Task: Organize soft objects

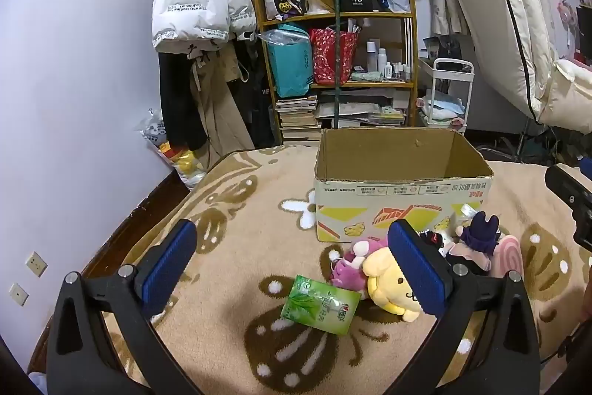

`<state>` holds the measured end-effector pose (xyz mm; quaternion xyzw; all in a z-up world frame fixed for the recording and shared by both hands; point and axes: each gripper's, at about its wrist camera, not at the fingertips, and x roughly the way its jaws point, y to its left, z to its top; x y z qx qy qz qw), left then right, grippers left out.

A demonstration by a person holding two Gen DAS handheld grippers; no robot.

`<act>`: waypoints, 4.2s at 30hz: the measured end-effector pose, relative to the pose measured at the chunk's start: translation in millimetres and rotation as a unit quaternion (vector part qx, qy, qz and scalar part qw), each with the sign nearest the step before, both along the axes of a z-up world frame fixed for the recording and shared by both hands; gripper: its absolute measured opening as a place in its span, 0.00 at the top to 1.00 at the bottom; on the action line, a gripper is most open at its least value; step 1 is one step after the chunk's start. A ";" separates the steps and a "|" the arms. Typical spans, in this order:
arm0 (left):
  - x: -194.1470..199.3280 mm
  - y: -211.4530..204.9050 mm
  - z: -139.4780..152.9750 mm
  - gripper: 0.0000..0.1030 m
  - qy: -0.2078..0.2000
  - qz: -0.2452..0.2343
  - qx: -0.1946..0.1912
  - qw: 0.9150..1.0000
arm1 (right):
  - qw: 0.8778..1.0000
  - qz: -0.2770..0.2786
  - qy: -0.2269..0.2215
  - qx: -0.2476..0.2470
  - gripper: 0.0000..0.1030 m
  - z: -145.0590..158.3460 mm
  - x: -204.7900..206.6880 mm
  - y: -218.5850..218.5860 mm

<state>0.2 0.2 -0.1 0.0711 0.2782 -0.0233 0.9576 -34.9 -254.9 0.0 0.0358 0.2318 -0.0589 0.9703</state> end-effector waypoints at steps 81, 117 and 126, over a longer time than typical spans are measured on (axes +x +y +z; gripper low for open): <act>0.0 3.8 -1.7 0.01 -0.009 0.008 0.011 1.000 | 1.000 -0.002 0.010 0.003 0.00 -4.9 4.2 3.8; 4.4 3.9 -14.3 0.01 0.004 0.008 0.019 1.000 | 1.000 -0.002 0.016 0.005 0.00 -3.8 5.5 3.7; 36.1 4.4 -17.8 0.01 0.047 0.015 0.029 0.998 | 0.994 0.010 0.093 0.052 0.00 -15.8 32.5 -10.8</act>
